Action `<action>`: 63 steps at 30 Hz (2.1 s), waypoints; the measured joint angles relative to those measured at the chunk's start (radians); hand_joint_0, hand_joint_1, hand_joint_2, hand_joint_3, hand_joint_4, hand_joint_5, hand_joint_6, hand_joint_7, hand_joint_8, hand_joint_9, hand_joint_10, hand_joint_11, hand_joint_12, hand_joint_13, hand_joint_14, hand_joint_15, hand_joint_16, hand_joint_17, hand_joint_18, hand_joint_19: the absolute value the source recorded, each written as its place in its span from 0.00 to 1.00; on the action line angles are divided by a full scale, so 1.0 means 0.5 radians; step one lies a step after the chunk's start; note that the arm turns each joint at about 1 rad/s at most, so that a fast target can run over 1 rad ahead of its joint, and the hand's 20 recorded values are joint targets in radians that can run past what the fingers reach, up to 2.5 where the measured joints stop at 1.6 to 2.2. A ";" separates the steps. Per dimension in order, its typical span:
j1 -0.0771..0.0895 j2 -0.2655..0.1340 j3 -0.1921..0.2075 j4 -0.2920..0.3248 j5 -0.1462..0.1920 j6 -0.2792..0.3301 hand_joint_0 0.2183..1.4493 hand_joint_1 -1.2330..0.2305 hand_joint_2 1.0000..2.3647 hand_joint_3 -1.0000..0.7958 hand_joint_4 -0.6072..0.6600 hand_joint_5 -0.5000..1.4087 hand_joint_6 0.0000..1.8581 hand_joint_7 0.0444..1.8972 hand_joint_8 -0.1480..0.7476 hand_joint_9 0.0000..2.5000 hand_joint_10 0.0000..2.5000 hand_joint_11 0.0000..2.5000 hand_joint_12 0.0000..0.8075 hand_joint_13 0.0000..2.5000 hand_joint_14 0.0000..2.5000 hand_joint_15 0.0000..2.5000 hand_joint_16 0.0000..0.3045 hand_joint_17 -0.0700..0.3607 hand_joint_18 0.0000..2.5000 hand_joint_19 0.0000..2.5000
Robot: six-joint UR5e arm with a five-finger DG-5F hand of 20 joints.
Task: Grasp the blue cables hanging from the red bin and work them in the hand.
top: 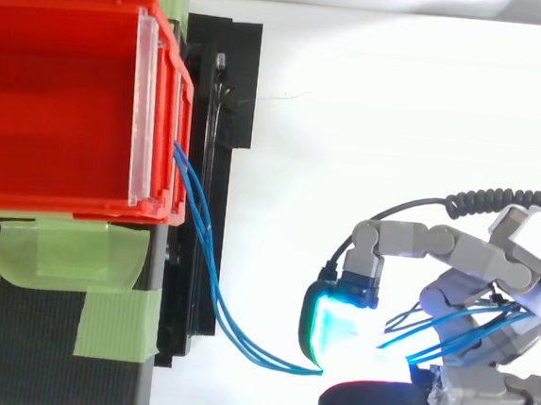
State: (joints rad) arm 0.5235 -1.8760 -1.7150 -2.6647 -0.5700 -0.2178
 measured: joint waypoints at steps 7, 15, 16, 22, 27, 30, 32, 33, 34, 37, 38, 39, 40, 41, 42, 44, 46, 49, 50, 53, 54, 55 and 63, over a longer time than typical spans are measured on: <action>0.000 0.000 0.000 -0.014 0.002 0.000 0.63 0.40 0.01 0.68 0.62 0.44 0.21 0.73 0.81 0.68 1.00 1.00 0.87 0.84 1.00 0.86 0.69 0.53 1.00 0.31; 0.001 0.000 0.000 -0.015 -0.001 0.000 0.63 0.40 0.01 0.67 0.64 0.44 0.20 0.72 0.81 0.68 1.00 1.00 0.87 0.84 1.00 0.86 0.69 0.53 1.00 0.31; 0.001 0.000 0.000 -0.015 -0.001 0.000 0.64 0.41 0.01 0.68 0.64 0.45 0.19 0.72 0.81 0.68 1.00 1.00 0.87 0.84 1.00 0.86 0.69 0.53 1.00 0.31; 0.001 0.000 0.000 -0.015 -0.001 0.000 0.65 0.41 0.01 0.69 0.65 0.45 0.18 0.73 0.81 0.68 1.00 1.00 0.87 0.84 1.00 0.86 0.69 0.53 1.00 0.31; 0.002 0.000 0.000 -0.015 -0.001 0.000 0.66 0.41 0.01 0.70 0.65 0.46 0.17 0.74 0.81 0.68 1.00 1.00 0.87 0.84 1.00 0.86 0.69 0.53 1.00 0.31; 0.001 0.000 0.000 -0.015 -0.001 0.000 0.66 0.41 0.01 0.70 0.65 0.46 0.17 0.74 0.81 0.68 1.00 1.00 0.87 0.84 1.00 0.86 0.69 0.53 1.00 0.31; 0.001 0.000 0.000 -0.015 -0.001 0.000 0.66 0.41 0.01 0.69 0.66 0.46 0.17 0.74 0.81 0.68 1.00 1.00 0.87 0.84 1.00 0.86 0.69 0.53 1.00 0.31; 0.001 0.000 0.000 -0.015 -0.001 0.000 0.66 0.41 0.01 0.69 0.66 0.46 0.17 0.74 0.81 0.68 1.00 1.00 0.87 0.84 1.00 0.86 0.69 0.53 1.00 0.31; 0.001 0.000 0.000 -0.015 -0.001 0.000 0.66 0.41 0.01 0.69 0.66 0.46 0.16 0.74 0.81 0.68 1.00 1.00 0.87 0.84 1.00 0.86 0.69 0.53 1.00 0.31; 0.001 0.000 0.000 -0.015 -0.001 0.000 0.66 0.41 0.01 0.69 0.66 0.46 0.16 0.73 0.81 0.68 1.00 1.00 0.87 0.84 1.00 0.86 0.69 0.53 1.00 0.31; 0.001 0.000 0.000 -0.015 -0.001 0.000 0.66 0.41 0.01 0.69 0.65 0.46 0.16 0.74 0.81 0.68 1.00 1.00 0.87 0.84 1.00 0.86 0.69 0.53 1.00 0.31; 0.001 0.000 0.000 -0.015 -0.001 0.000 0.66 0.41 0.01 0.68 0.65 0.46 0.16 0.74 0.81 0.68 1.00 1.00 0.87 0.84 1.00 0.86 0.69 0.53 1.00 0.31; 0.001 0.000 0.000 -0.015 -0.001 0.000 0.66 0.41 0.01 0.68 0.66 0.46 0.16 0.74 0.81 0.68 1.00 1.00 0.87 0.84 1.00 0.86 0.69 0.53 1.00 0.31; 0.001 0.000 0.000 -0.015 0.000 0.000 0.66 0.41 0.01 0.69 0.66 0.46 0.16 0.74 0.81 0.68 1.00 1.00 0.87 0.84 1.00 0.86 0.69 0.53 1.00 0.31; 0.001 0.000 0.000 -0.015 -0.001 0.000 0.66 0.41 0.01 0.69 0.66 0.46 0.16 0.74 0.81 0.68 1.00 1.00 0.87 0.84 1.00 0.86 0.69 0.53 1.00 0.31; 0.000 0.000 0.000 -0.015 -0.001 0.000 0.66 0.41 0.01 0.69 0.66 0.46 0.16 0.74 0.81 0.68 1.00 1.00 0.87 0.84 1.00 0.86 0.69 0.53 1.00 0.31; 0.000 0.000 0.000 -0.015 -0.001 0.000 0.66 0.41 0.01 0.68 0.66 0.46 0.16 0.73 0.81 0.68 1.00 1.00 0.87 0.84 1.00 0.86 0.69 0.53 1.00 0.31; 0.000 0.000 0.000 -0.015 -0.001 0.000 0.67 0.41 0.01 0.68 0.66 0.46 0.15 0.74 0.81 0.68 1.00 1.00 0.87 0.84 1.00 0.86 0.69 0.53 1.00 0.31; 0.000 0.000 0.000 -0.015 -0.001 0.000 0.67 0.41 0.01 0.68 0.66 0.46 0.15 0.74 0.81 0.68 1.00 1.00 0.87 0.84 1.00 0.86 0.69 0.53 1.00 0.31; 0.000 0.000 0.000 -0.015 -0.001 0.000 0.67 0.41 0.01 0.69 0.65 0.46 0.15 0.74 0.81 0.68 1.00 1.00 0.87 0.84 1.00 0.86 0.69 0.53 1.00 0.31; 0.000 0.000 0.000 -0.015 -0.001 0.000 0.67 0.41 0.01 0.69 0.66 0.46 0.15 0.74 0.81 0.68 1.00 1.00 0.87 0.84 1.00 0.86 0.69 0.53 1.00 0.31; 0.000 0.000 0.000 -0.015 -0.001 0.000 0.67 0.41 0.01 0.69 0.66 0.47 0.15 0.74 0.81 0.68 1.00 1.00 0.87 0.84 1.00 0.86 0.69 0.53 1.00 0.31; 0.000 0.000 0.000 -0.015 0.000 0.000 0.68 0.41 0.01 0.69 0.66 0.47 0.15 0.75 0.81 0.68 1.00 1.00 0.87 0.84 1.00 0.86 0.69 0.53 1.00 0.31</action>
State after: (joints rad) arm 0.5238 -1.8761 -1.7150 -2.6722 -0.5701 -0.2178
